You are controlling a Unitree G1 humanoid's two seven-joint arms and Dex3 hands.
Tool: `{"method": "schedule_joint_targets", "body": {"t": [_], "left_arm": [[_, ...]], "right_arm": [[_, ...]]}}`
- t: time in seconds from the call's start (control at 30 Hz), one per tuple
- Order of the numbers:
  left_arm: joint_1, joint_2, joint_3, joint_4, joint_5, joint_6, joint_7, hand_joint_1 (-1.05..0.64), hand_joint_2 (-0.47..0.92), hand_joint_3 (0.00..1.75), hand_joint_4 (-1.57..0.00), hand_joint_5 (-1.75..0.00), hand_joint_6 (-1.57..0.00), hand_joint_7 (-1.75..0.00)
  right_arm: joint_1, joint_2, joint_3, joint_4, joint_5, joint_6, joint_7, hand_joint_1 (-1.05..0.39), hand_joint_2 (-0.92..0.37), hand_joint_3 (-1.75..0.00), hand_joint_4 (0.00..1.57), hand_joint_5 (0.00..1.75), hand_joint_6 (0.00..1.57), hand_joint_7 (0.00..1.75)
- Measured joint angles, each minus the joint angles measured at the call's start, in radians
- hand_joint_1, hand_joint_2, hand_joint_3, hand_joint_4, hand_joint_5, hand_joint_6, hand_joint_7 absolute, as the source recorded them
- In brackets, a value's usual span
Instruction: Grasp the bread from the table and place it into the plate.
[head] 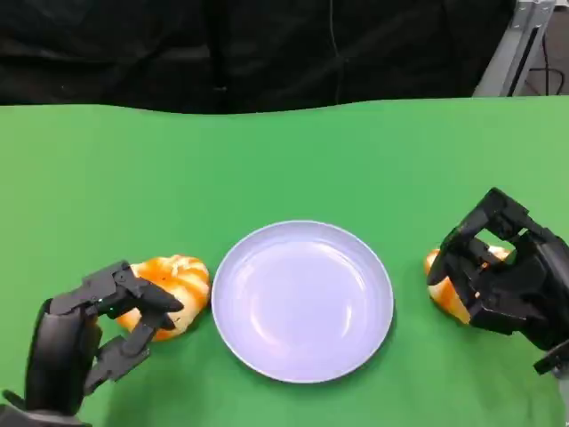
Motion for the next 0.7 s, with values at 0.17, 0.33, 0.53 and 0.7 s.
{"method": "schedule_joint_targets", "body": {"t": [0.17,0.33,0.53,0.7], "left_arm": [[-0.007,-0.001,0.020,0.015,0.014,-0.009,0.016,-0.19,0.92,0.26,-0.88,-0.56,-1.03,-0.18],[-0.010,-0.006,0.035,0.026,0.056,-0.013,0.060,-0.28,0.92,0.24,-0.93,-0.31,-1.04,-0.01],[-0.010,-0.006,0.037,0.027,0.086,-0.023,0.085,-0.34,0.92,0.18,-0.85,-0.13,-0.89,0.00],[-0.009,0.007,0.050,0.023,0.190,-0.025,0.146,-0.54,0.92,0.14,-0.66,-0.03,-0.63,0.00]], "right_arm": [[0.000,0.000,0.001,0.000,0.000,0.002,0.000,0.14,-0.64,-1.22,0.46,1.75,0.34,1.64],[0.000,0.000,0.002,0.000,0.000,0.003,0.000,0.13,-0.63,-1.23,0.46,1.75,0.34,1.65],[0.000,0.000,0.004,-0.005,-0.001,0.011,-0.003,0.14,-0.63,-1.23,0.46,1.75,0.33,1.66],[0.000,0.000,0.003,-0.005,-0.001,0.011,-0.002,0.14,-0.63,-1.23,0.46,1.75,0.32,1.66]]}}
